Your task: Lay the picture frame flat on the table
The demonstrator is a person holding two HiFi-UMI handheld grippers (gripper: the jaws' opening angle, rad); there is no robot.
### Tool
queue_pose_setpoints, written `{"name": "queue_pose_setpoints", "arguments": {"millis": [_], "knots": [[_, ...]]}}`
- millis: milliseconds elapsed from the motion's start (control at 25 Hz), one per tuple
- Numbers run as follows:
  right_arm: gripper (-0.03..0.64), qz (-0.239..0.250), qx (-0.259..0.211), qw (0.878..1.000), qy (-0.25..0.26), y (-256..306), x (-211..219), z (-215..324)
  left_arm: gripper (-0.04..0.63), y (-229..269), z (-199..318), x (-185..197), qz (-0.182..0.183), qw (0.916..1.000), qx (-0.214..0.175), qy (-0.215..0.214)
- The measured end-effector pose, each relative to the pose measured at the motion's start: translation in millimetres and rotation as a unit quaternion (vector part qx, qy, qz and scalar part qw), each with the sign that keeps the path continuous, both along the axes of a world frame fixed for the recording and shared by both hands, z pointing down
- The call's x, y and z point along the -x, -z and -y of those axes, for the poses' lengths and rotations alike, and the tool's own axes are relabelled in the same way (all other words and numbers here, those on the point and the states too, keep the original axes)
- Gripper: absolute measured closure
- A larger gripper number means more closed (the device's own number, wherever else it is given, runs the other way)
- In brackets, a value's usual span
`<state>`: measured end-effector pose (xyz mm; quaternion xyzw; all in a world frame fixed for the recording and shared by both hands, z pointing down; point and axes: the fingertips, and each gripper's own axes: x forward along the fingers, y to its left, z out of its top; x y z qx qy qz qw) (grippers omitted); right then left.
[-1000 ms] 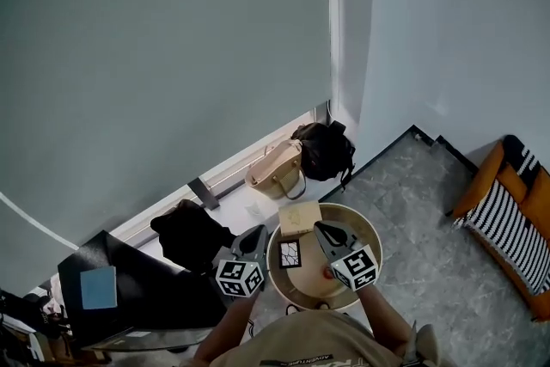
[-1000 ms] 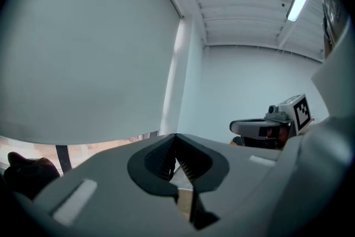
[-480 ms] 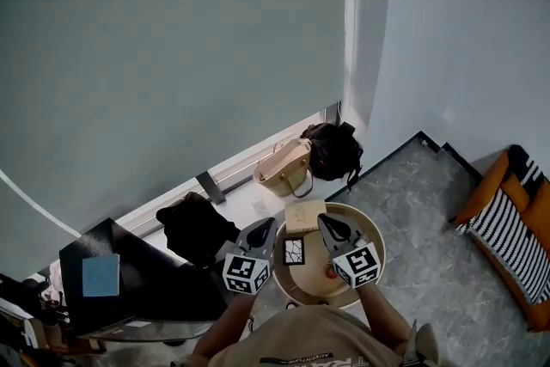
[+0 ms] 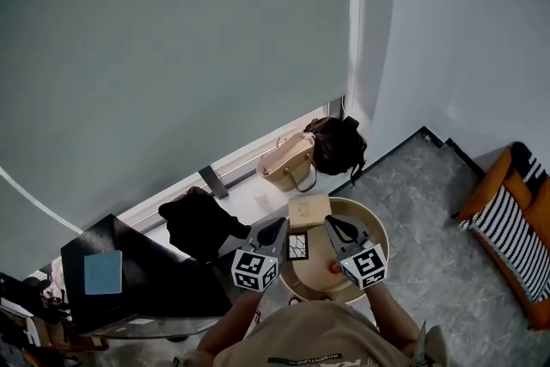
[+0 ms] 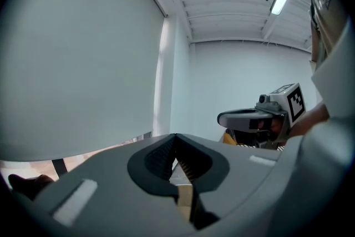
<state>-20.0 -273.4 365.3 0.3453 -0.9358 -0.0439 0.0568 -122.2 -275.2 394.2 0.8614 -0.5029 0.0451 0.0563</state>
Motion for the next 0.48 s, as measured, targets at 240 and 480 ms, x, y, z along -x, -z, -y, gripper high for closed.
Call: {"name": "queue_pose_setpoints", "arguments": {"millis": [240, 480], "knots": [[0.611, -0.004, 0.001, 1.0, 0.003, 4.0, 1.5, 5.2, 0.589, -5.6, 2.6, 2.1, -0.002, 0.9999, 0.009, -0.003], [0.611, -0.009, 0.017, 1.0, 0.005, -10.4, 2.3, 5.4, 0.589, -6.4, 3.0, 5.3, -0.002, 0.9999, 0.011, 0.0]]}}
